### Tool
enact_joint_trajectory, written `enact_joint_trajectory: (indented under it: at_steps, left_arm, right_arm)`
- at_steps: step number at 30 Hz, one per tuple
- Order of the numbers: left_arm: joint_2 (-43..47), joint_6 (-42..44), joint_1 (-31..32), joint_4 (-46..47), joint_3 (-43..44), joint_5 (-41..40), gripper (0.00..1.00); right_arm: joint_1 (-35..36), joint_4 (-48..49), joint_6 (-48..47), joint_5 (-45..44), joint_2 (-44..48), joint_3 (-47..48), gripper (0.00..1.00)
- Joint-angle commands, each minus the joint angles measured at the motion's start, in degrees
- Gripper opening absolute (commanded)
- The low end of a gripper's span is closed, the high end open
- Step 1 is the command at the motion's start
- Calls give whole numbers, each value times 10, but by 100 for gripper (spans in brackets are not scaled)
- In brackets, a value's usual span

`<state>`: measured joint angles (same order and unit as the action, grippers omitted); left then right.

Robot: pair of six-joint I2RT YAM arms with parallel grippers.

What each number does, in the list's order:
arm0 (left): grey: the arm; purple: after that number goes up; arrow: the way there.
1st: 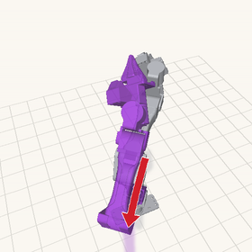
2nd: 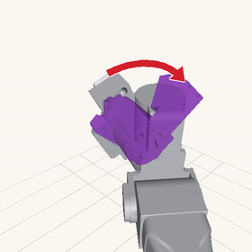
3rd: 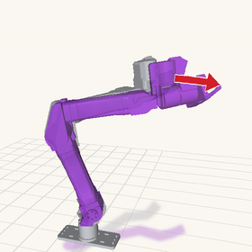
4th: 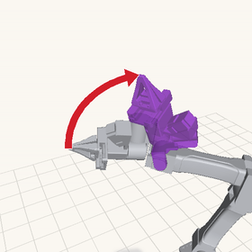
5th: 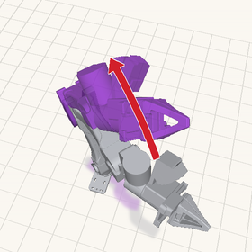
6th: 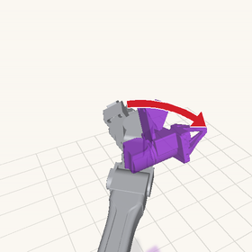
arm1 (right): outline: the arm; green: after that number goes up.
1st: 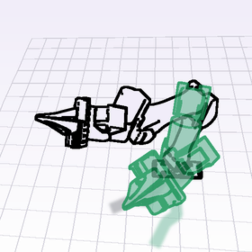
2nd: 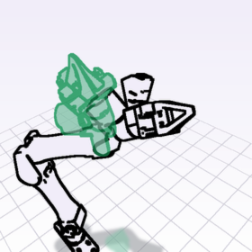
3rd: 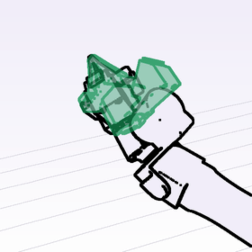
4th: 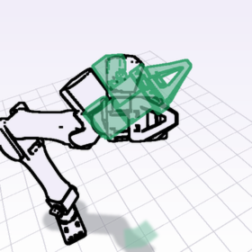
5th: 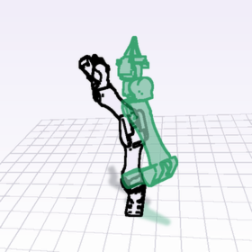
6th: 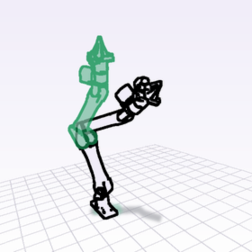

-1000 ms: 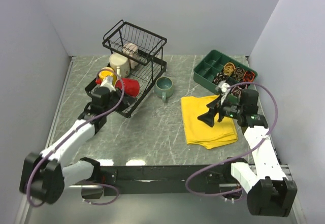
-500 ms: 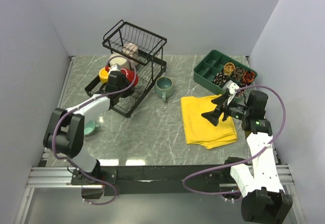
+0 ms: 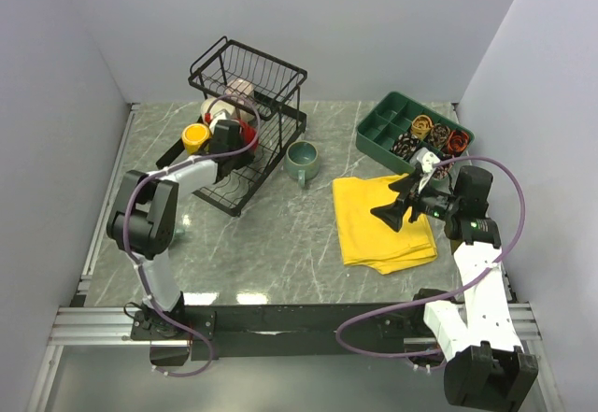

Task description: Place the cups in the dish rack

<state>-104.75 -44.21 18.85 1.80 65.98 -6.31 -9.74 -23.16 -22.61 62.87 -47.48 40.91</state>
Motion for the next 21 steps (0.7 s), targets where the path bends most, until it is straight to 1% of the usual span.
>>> enact_joint_trajectory:
  at_steps: [1, 8, 11, 14, 15, 18, 21]
  left_arm:
    - [-12, -2, 7, 33, 54, -22, 5]
    - [-47, 4, 9, 15, 84, -31, 11]
    - [-62, 6, 11, 7, 100, -34, 15]
    - [-72, 7, 13, 3, 111, -34, 20]
    - [-76, 7, 13, 0, 115, -34, 24]
    - [-85, 10, 15, -11, 129, -37, 31]
    - [-94, 14, 17, -16, 141, -39, 34]
  right_arm:
    - [-5, 6, -11, 12, -1, 9, 100]
    - [-8, 0, -16, 14, -5, 12, 100]
    - [-7, -2, -18, 14, -5, 12, 100]
    - [-8, -5, -20, 14, -6, 13, 100]
    - [-8, -5, -20, 13, -6, 13, 100]
    - [-9, -7, -23, 12, -7, 14, 100]
    - [-10, -7, -23, 12, -7, 14, 100]
